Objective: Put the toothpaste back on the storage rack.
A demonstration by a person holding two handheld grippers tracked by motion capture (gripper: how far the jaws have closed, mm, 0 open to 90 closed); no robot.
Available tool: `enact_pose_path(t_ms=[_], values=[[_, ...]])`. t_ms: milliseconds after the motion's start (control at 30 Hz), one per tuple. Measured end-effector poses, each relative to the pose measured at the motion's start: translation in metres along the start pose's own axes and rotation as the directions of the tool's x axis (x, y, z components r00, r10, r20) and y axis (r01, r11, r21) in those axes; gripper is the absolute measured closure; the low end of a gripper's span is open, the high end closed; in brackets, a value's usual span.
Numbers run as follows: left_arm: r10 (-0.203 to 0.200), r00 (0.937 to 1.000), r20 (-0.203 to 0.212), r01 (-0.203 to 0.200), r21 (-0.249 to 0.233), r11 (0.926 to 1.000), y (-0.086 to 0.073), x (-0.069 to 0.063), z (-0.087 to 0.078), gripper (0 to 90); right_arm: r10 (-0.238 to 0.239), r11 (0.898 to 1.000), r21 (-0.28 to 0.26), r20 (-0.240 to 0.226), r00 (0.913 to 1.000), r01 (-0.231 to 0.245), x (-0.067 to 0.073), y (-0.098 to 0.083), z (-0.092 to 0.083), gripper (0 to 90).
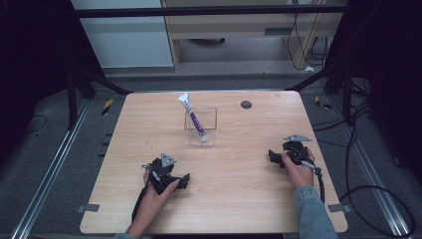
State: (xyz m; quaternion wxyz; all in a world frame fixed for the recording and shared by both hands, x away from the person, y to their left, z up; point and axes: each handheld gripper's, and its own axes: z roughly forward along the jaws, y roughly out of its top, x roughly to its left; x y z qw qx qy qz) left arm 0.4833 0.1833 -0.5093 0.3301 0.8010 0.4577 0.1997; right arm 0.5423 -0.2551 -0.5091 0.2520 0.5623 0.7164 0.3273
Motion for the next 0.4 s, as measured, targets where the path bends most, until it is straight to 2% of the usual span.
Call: enact_pose_path(t_ms=[133,233,400], values=[[0.000,1.0000,0.000,0.000,-0.001,1.0000,0.0003,-0.0001,0.0003,0.0,0.002,1.000,0.010,0.004,1.0000,-0.002,0.0002,0.0007,0.0033,9.9],[-0.001,1.0000,0.000,0.001,-0.001,1.0000,0.0004,-0.0001,0.0005,0.0,-0.020,1.000,0.017,0.002,0.9998,0.020,0.0014,0.0011,0.0042,8.2],[0.000,1.0000,0.000,0.000,-0.001,1.0000,0.0004,-0.0001,0.0005,0.0,0.009,0.999,0.043,0.027,0.9996,-0.010,0.0036,-0.0005,0.0038,0.3]])
